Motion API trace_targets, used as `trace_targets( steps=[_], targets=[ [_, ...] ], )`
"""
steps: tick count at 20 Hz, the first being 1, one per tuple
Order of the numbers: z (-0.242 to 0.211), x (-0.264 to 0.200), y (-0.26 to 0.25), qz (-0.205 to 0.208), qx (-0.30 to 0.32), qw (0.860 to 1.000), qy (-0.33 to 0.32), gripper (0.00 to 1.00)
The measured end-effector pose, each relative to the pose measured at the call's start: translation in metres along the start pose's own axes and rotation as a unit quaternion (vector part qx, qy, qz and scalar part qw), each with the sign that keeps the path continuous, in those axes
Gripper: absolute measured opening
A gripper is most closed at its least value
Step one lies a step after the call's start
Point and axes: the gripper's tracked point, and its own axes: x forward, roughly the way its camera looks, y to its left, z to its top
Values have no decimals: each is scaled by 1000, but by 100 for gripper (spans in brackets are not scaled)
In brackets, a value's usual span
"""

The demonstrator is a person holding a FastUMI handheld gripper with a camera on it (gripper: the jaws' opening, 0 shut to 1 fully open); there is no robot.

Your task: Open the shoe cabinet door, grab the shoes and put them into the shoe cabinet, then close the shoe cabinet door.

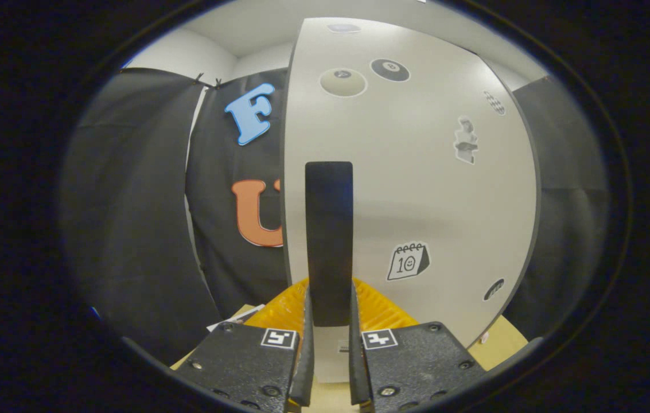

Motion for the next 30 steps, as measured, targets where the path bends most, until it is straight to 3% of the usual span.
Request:
trace_targets(
  steps=[9, 18, 27, 30],
  targets=[
    [-6, -55, -7, 56, 19, 998, 18, 24],
    [-9, -96, -34, 117, 32, 993, -8, 23],
    [-12, -129, -74, 109, 26, 994, -13, 23],
    [-13, -142, -88, 88, 20, 996, -8, 23]
  ],
)
